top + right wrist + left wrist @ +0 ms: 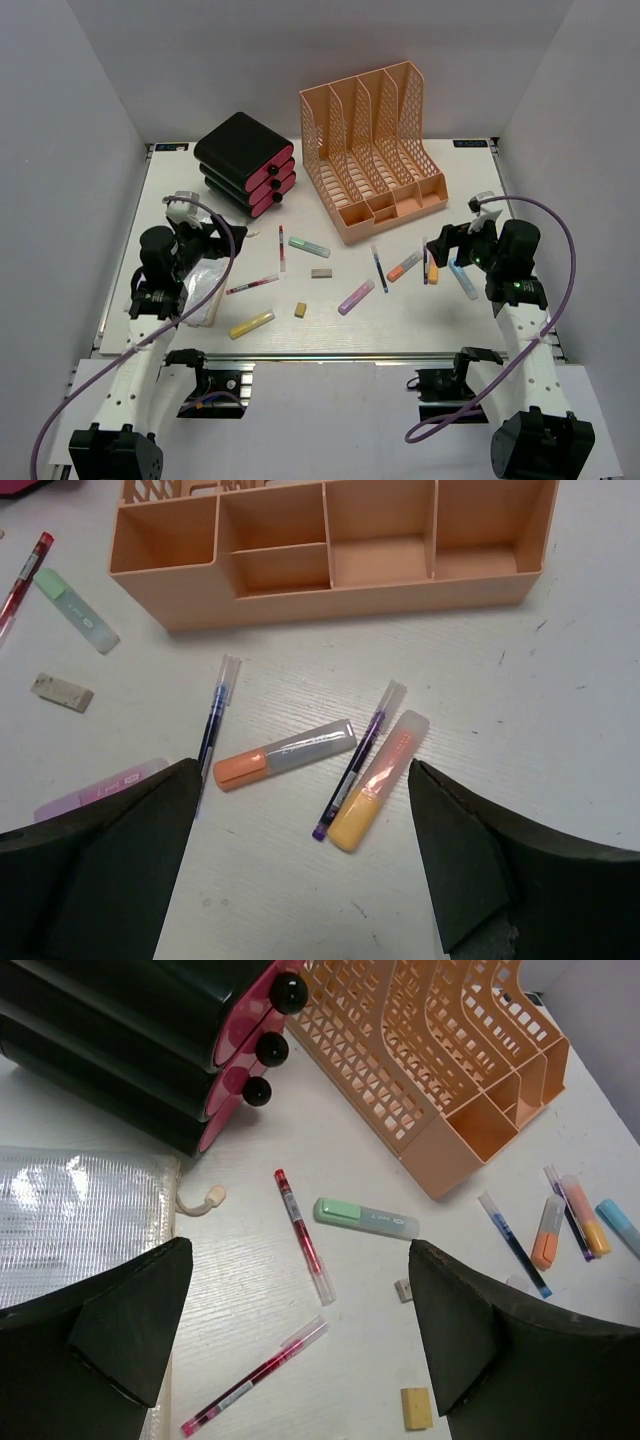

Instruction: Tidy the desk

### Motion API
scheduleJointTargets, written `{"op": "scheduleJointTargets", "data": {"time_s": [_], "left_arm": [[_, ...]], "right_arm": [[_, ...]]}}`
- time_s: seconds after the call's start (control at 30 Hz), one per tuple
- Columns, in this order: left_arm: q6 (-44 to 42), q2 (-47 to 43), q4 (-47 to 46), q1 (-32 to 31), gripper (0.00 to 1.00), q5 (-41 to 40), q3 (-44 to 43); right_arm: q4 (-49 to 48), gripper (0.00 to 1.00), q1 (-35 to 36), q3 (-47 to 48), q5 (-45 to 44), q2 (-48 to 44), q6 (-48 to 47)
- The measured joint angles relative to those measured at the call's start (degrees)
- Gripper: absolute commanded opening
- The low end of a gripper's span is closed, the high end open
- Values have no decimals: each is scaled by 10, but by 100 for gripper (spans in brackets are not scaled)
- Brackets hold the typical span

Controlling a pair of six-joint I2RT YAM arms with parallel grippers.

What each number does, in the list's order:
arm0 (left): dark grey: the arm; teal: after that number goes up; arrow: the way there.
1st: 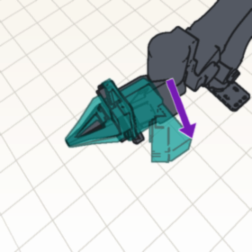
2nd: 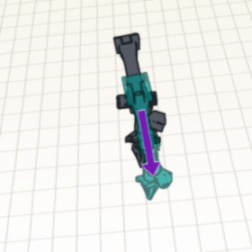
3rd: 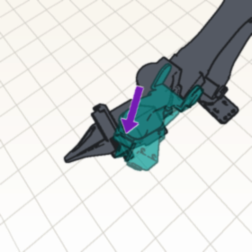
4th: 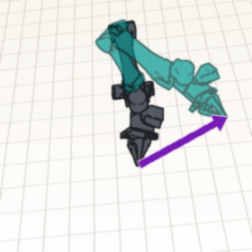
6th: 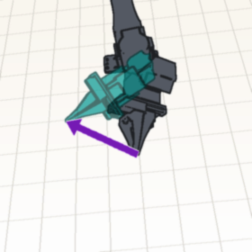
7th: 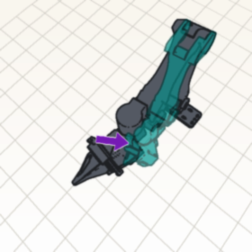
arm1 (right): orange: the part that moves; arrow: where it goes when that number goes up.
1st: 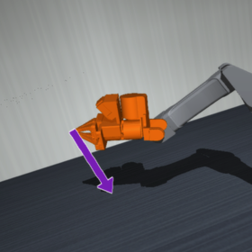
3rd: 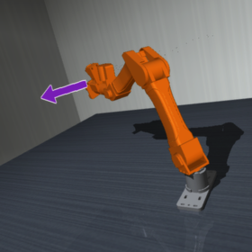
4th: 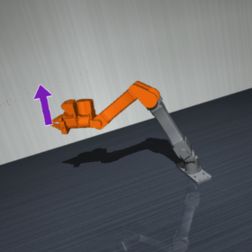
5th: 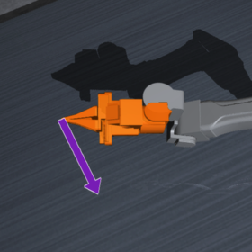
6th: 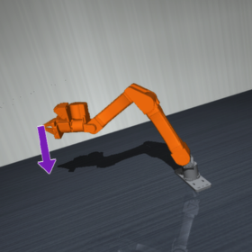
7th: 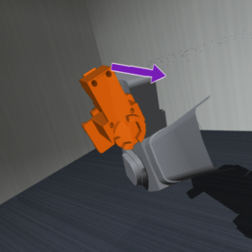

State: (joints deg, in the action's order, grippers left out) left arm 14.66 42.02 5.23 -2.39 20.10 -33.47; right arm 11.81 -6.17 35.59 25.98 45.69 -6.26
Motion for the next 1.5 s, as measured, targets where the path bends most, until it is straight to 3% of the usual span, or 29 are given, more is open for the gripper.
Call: {"op": "scheduleJointTargets", "data": {"time_s": [0.3,0.47,0.5,0.53,0.57,0.6,0.63,0.67,0.7,0.77,0.87,1.17,1.3,1.5], "left_arm": [[4,42,19,0,96,-1,-10],[-3,101,52,-15,65,-22,-49],[-5,111,57,-21,52,-31,-53],[-6,121,65,-28,44,-38,-57],[-10,130,73,-37,38,-49,-60],[-13,139,84,-48,31,-63,-64],[-16,150,96,-60,31,-79,-69],[-18,160,106,-73,33,-94,-74],[-19,170,118,-87,45,-110,-80],[-19,190,138,-114,55,-151,-91],[-12,226,164,-155,64,-225,-106],[16,364,229,-223,62,-455,-153],[9,384,227,-225,49,-504,-153],[-38,413,186,-225,52,-519,-149]], "right_arm": [[33,89,2,2,47,-18,-96],[63,89,3,2,78,-20,-161],[71,89,3,2,87,-20,-172],[78,83,3,2,95,-20,-181],[83,54,3,2,103,-21,-188],[87,43,3,2,109,-22,-196],[90,38,3,2,115,-23,-200],[94,40,4,2,118,-26,-201],[96,43,4,2,120,-28,-200],[98,63,4,2,121,-31,-200],[101,67,5,2,120,-31,-201],[108,69,5,2,113,-31,-201],[108,69,5,2,113,-38,-201],[108,70,6,2,113,-47,-201]]}}
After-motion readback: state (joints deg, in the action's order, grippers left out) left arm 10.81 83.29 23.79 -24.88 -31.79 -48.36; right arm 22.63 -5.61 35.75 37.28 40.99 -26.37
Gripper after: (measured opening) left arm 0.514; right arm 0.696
